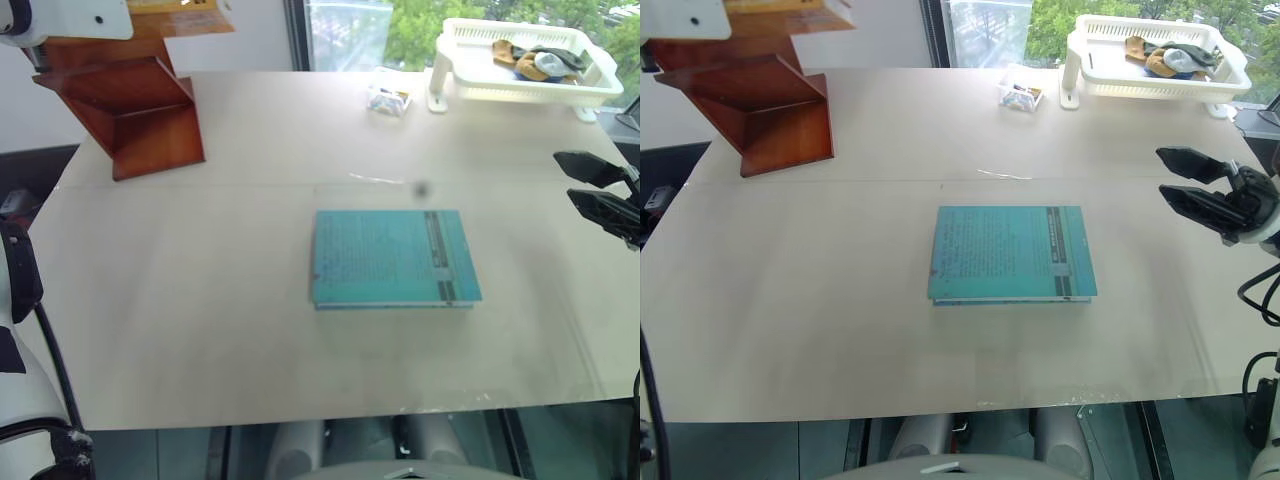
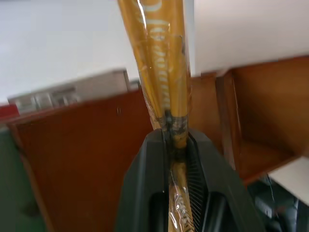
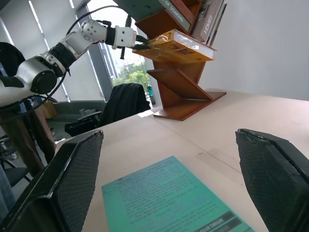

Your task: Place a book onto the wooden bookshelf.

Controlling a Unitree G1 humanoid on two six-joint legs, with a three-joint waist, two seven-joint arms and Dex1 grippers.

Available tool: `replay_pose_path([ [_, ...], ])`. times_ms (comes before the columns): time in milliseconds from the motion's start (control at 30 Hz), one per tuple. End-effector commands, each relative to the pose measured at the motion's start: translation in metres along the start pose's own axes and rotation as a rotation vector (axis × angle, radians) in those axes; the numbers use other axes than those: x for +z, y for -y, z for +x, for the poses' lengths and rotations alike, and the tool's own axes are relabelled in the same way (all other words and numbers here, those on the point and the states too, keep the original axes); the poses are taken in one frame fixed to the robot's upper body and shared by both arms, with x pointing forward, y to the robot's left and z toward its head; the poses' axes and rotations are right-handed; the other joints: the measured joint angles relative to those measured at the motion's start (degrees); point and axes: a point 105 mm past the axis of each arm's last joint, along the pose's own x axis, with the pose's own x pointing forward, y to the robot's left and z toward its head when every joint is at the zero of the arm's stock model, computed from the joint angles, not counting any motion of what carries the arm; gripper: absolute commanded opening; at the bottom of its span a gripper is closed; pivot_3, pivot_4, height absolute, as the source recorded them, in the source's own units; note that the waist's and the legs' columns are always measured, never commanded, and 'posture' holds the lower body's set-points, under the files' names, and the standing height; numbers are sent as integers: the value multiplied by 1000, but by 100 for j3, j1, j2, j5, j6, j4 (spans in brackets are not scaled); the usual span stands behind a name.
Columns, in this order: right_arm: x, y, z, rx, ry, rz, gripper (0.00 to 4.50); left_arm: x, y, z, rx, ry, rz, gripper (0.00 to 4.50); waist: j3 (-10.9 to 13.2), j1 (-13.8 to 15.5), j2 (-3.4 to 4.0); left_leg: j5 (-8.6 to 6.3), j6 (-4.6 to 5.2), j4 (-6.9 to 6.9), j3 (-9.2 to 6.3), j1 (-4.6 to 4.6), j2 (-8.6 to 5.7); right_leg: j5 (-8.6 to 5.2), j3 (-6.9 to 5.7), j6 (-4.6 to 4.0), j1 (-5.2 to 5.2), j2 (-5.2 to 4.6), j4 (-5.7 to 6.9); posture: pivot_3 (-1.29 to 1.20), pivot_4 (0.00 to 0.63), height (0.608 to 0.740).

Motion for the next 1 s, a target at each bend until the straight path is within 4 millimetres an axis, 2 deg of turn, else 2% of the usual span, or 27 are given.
replay_pose_path([
  [33,19,-7,2,43,32,-70,4500,-19,-9,-7,54,-67,-14,91,0,-3,0,0,0,0,1,0,0,0,0,0,0,0,1,0,150,740],
  [200,26,-7,5,50,46,-77,4500,-30,5,-2,10,-105,-35,91,4,-14,-7,0,0,4,-1,-1,1,0,-1,0,-1,0,6,0,150,740],
  [333,35,-9,10,67,53,-98,4500,-24,12,3,-31,-95,-27,91,4,-47,-7,1,-1,6,1,-3,1,0,-1,0,-4,-1,10,0,150,740],
  [467,44,-12,14,87,70,-112,4500,-21,12,6,-36,-90,-38,91,4,-58,-7,1,-1,8,1,-2,1,0,0,0,-8,-2,22,0,150,740],
  [1000,47,-13,15,86,59,-122,4500,-17,17,11,-59,-102,-31,91,4,-76,-7,0,1,34,6,-6,1,-1,7,0,-23,-2,68,0,150,740],
])
